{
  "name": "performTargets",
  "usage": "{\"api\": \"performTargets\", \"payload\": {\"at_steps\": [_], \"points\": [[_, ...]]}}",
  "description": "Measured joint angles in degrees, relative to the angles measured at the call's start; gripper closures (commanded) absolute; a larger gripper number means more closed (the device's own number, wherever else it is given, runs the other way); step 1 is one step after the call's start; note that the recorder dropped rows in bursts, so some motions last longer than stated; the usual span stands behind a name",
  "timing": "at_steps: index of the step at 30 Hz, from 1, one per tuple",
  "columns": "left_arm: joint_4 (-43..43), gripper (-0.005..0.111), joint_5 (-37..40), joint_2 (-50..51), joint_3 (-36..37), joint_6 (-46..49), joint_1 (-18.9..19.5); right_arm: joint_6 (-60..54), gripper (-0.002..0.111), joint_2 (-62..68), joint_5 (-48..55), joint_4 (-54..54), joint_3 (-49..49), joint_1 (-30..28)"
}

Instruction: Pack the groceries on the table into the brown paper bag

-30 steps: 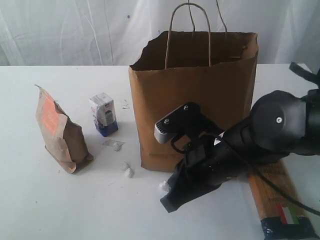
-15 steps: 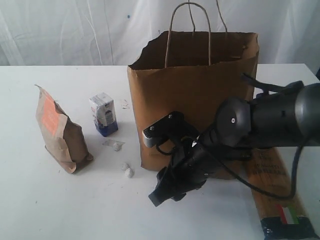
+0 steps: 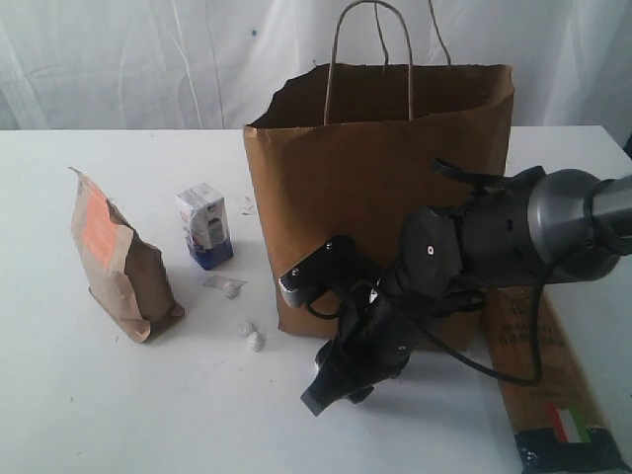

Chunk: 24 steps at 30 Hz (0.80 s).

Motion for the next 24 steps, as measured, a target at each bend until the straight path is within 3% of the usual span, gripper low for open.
{"api": "performTargets", "payload": {"at_steps": [24], "points": [[0.0, 0.107, 0.0, 0.0, 0.0, 0.0, 0.0, 0.0, 0.06, 1.17, -3.33, 2.3, 0.0, 0.0]]}}
